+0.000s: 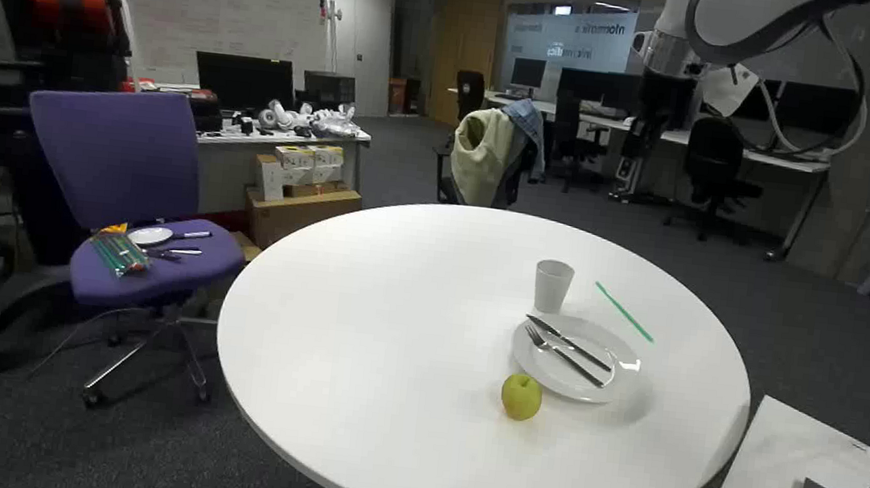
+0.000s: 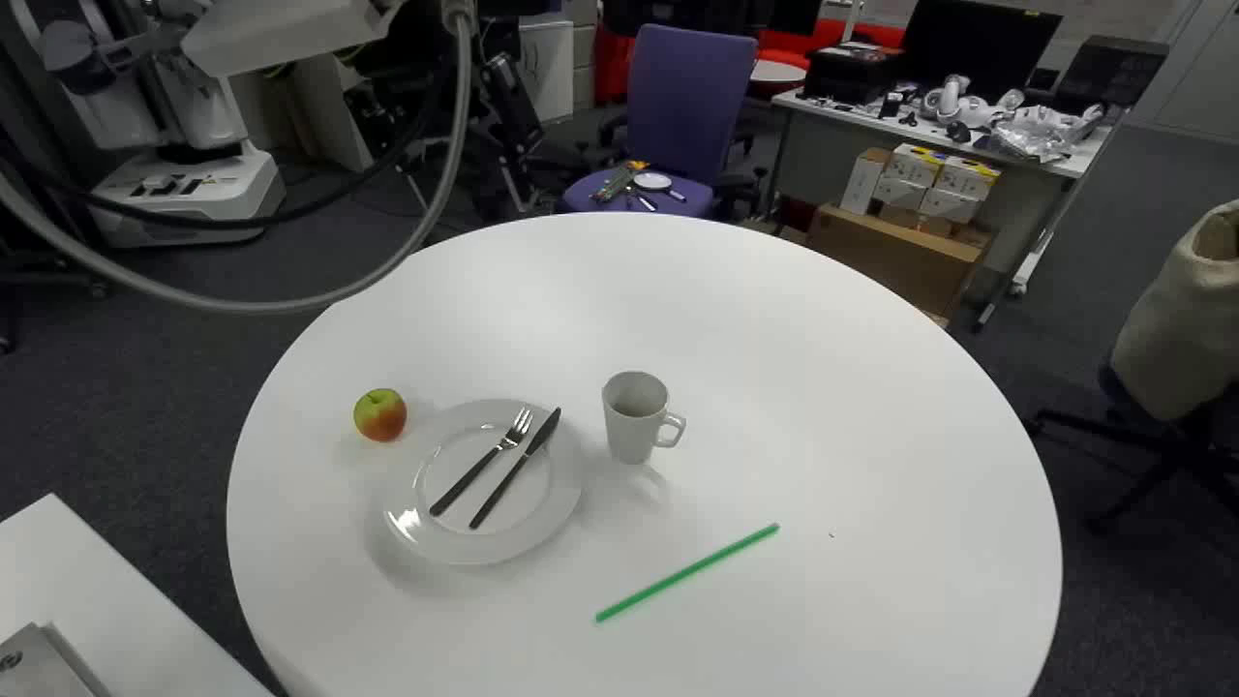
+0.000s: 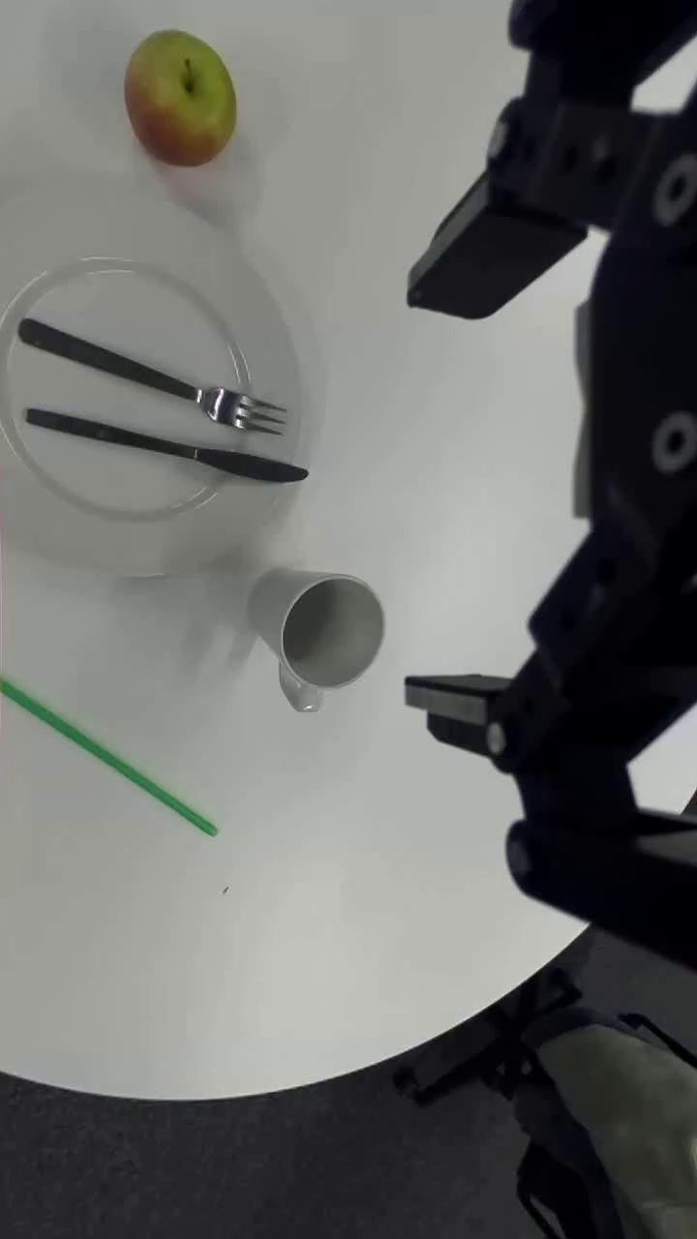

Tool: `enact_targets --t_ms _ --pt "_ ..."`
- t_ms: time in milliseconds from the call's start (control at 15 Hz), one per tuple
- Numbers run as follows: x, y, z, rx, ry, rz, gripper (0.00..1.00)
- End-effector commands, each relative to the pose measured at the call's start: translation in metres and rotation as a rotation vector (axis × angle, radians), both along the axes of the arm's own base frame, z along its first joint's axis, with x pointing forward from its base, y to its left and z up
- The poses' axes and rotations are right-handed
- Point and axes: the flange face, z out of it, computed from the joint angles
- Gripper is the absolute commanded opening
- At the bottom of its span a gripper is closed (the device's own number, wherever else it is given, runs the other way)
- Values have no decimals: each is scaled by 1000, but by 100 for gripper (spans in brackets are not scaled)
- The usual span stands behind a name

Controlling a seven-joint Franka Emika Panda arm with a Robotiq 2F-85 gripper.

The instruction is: Place the green straw in the cup

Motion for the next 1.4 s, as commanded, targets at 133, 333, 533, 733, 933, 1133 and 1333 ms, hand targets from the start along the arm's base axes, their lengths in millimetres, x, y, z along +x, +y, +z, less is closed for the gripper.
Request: enact_targets --t_ms 133,333,533,733,933,1133,1333 --pt "0 0 1 0 1 0 100" --pt "14 -6 -3 -4 -50 -120 100" --pt "32 -24 -8 24 -69 -305 100" --pt "46 -54 -20 12 -60 -474 100" --pt "61 -91 -36 -31 -40 -636 100" --pt "79 -119 -62 -73 -8 -745 100" --pt "96 -136 -93 -62 49 -760 100"
